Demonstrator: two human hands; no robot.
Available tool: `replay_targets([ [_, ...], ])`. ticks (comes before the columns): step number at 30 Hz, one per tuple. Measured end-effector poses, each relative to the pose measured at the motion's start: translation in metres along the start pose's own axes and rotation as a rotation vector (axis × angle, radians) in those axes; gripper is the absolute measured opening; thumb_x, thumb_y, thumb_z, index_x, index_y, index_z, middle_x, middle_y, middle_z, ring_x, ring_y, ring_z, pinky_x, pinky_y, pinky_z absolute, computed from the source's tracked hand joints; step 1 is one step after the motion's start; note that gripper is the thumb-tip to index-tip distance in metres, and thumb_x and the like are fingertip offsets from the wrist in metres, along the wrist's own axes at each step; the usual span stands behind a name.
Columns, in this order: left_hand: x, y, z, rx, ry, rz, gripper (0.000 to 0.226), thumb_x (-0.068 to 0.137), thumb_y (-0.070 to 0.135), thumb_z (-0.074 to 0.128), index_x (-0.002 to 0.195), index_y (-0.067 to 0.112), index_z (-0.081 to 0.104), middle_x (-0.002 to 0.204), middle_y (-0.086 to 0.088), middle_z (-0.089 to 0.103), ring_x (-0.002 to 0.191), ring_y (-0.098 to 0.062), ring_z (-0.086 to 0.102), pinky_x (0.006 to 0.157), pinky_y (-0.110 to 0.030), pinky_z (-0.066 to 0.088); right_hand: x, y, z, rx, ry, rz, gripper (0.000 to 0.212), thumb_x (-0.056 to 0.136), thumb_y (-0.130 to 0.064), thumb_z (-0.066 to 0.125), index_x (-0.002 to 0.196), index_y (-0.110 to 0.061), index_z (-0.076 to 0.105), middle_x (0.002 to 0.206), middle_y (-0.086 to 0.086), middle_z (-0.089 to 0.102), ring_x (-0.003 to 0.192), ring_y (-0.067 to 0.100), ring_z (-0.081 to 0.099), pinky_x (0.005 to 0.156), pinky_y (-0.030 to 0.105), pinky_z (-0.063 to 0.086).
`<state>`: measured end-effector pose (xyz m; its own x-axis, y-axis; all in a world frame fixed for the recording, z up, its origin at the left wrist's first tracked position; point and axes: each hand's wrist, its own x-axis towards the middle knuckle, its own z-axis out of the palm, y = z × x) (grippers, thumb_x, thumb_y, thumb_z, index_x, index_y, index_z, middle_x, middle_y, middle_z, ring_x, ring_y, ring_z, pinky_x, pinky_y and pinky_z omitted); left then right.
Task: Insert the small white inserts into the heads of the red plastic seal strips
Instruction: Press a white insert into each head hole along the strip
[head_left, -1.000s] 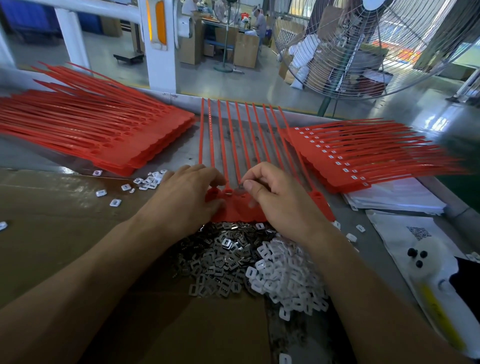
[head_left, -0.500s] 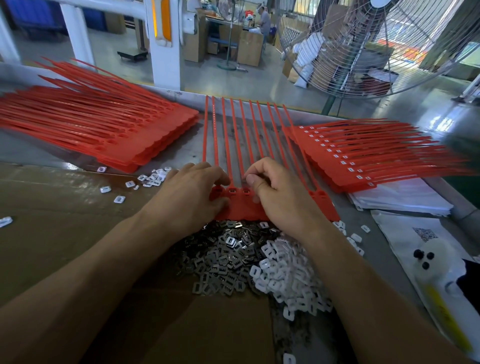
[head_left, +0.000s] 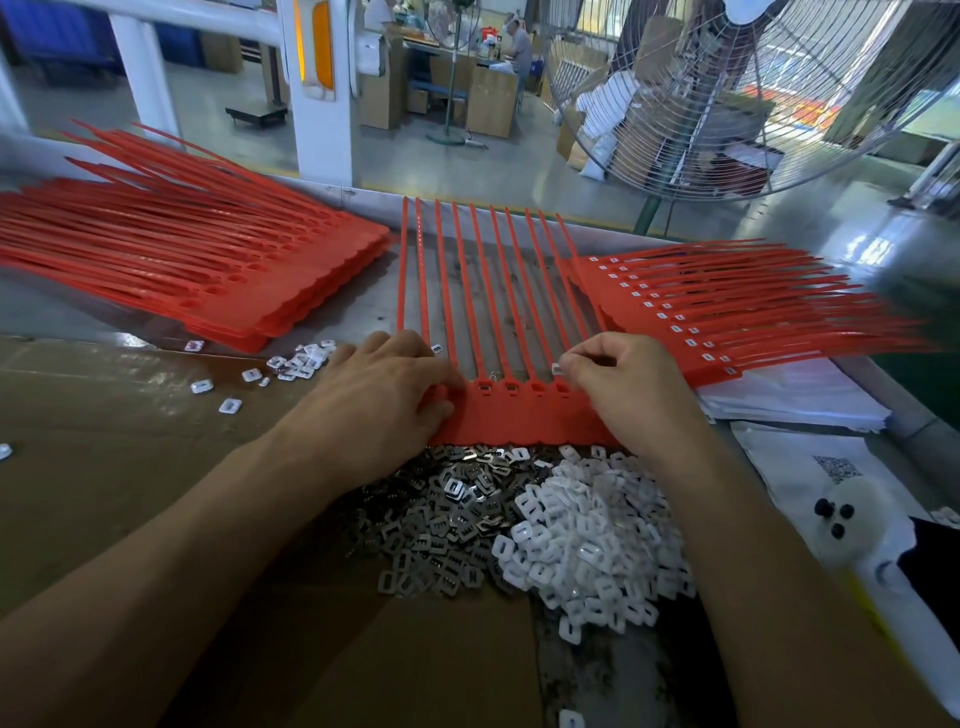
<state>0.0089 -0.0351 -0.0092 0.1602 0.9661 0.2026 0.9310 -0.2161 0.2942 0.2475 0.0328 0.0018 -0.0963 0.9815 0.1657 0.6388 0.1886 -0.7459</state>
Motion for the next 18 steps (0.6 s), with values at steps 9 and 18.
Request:
replay_targets([
  [9,0.0,-0.001,0.002,0.002,0.013,-0.004,0.032,0.099,0.047,0.047,0.129,0.048,0.056,0.129,0.014,0.048,0.126,-0.012,0.04,0.109,-0.041,0.028,0.005,0.006,0.012,-0.168,-0.079,-0.027,0.015,0.097,-0.035,0.067,0.083,-0.035,0.071,0.084,-0.02,0.069,0.076,-0.007,0.063,0.061,0.02,0.042],
  [18,-0.001,-0.001,0.004,-0.014,0.021,-0.006,0.031,0.099,0.046,0.048,0.129,0.047,0.056,0.128,0.014,0.048,0.126,-0.013,0.04,0.11,-0.042,0.033,0.004,0.002,0.016,-0.21,-0.068,-0.038,0.012,0.096,-0.037,0.066,0.09,-0.031,0.075,0.082,-0.018,0.068,0.079,0.001,0.064,0.077,0.035,0.057],
])
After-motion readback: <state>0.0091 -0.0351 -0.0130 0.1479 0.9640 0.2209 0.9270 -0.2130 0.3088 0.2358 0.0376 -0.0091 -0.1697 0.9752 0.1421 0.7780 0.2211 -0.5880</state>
